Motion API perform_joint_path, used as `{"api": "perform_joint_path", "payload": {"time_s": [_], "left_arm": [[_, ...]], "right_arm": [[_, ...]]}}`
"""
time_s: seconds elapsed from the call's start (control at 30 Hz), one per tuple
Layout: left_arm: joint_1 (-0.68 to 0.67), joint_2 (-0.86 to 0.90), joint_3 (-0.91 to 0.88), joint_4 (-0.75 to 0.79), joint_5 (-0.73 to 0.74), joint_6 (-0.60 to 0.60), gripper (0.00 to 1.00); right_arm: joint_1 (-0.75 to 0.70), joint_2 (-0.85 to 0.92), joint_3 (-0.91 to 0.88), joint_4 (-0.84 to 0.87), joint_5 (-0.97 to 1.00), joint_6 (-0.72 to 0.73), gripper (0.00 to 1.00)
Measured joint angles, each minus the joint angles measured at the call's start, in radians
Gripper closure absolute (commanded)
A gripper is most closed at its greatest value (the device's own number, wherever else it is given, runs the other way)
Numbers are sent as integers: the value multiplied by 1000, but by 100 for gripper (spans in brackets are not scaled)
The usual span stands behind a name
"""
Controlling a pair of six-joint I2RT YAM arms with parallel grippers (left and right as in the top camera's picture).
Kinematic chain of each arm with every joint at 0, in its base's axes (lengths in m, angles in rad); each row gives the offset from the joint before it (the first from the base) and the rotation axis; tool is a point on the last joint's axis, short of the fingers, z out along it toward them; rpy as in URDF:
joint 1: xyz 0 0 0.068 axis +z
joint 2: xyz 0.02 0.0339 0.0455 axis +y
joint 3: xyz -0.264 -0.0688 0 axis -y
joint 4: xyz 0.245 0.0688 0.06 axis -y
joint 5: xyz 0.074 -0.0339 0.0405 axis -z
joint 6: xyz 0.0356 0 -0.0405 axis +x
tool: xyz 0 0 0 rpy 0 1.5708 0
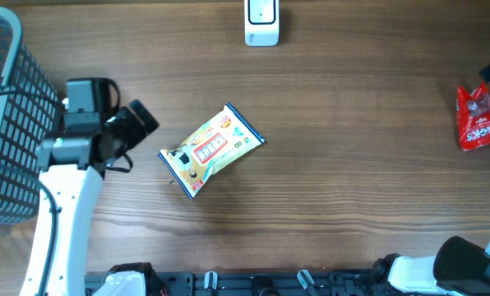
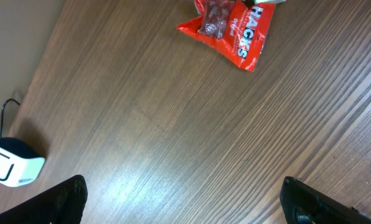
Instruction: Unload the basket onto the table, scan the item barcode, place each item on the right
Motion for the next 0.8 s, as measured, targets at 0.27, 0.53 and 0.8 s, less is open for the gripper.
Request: {"api": "perform_joint_path", "payload": {"time_s": [0.27,0.53,0.8], "left_arm": [[27,203,2,15,56,-8,0],[27,510,7,-19,296,30,0],[27,585,7,26,348,62,9]], "right_arm": [[0,0,0,0,0,0,0],[0,0,0,0,0,0,0],[0,0,0,0,0,0,0]]}}
